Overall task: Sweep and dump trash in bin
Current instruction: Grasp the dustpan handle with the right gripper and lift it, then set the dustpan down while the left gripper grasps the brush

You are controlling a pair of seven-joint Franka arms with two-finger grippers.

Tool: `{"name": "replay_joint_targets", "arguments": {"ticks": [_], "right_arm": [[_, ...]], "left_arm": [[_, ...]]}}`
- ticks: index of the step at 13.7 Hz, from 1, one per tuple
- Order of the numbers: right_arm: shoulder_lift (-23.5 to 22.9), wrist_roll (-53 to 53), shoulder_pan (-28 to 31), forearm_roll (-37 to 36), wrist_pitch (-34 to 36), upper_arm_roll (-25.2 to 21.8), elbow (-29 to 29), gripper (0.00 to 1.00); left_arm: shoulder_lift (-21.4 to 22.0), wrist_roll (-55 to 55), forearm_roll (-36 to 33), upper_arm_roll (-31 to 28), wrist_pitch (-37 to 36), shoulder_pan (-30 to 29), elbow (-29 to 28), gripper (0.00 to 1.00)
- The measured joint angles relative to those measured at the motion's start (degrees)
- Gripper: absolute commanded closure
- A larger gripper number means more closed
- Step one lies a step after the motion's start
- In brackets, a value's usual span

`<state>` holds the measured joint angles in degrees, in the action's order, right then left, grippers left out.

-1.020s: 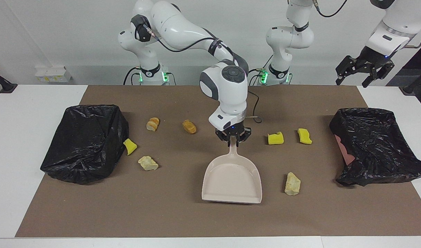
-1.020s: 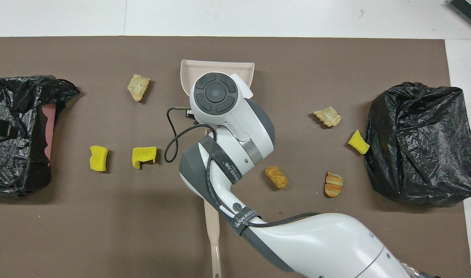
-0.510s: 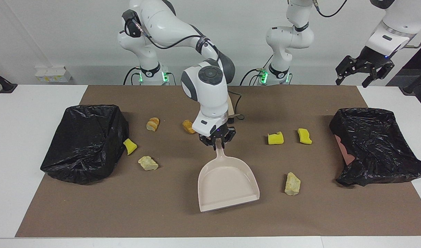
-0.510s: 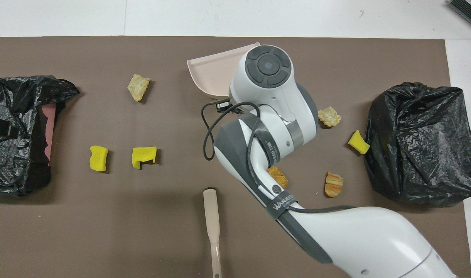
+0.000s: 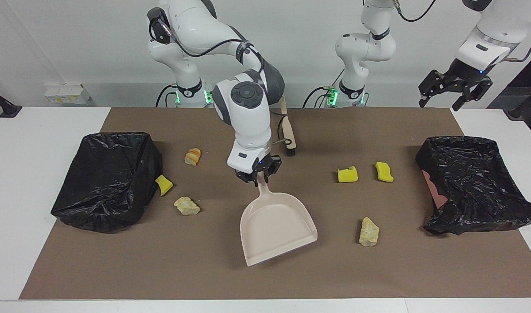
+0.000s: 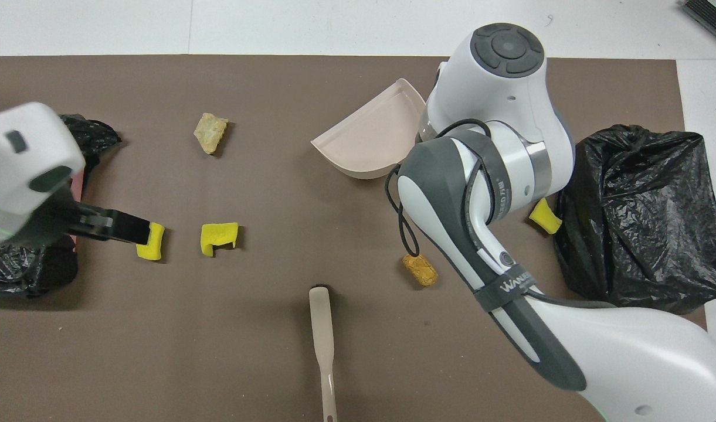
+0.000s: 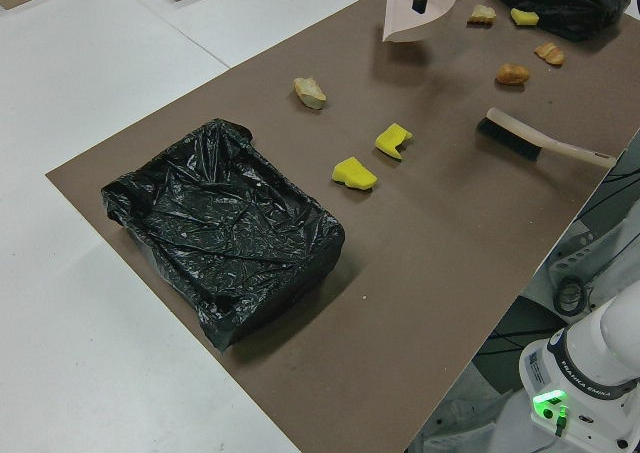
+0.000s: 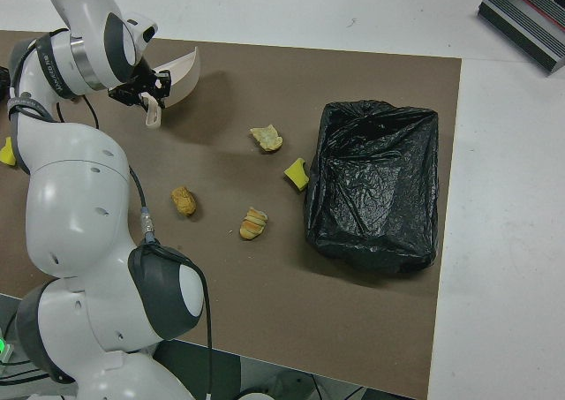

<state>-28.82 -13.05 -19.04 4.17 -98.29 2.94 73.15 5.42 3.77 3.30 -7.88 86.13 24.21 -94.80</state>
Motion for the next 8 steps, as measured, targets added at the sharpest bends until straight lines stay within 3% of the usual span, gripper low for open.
{"name": "replay_joint_targets", "arguments": {"ticks": [4,8], "right_arm": [[1.0,-16.7,2.9,0.0,4.6,0.0,0.3,1.00],[2.6,-36.3,7.6,0.0,9.3,0.0,0.5,1.00]], "left_arm": [[6.3,16.4,0.0,0.6,8.8,13.6,-16.2,0.00],[8.2,29.8,0.0,1.0,20.0,24.2,-29.1,0.00]]}}
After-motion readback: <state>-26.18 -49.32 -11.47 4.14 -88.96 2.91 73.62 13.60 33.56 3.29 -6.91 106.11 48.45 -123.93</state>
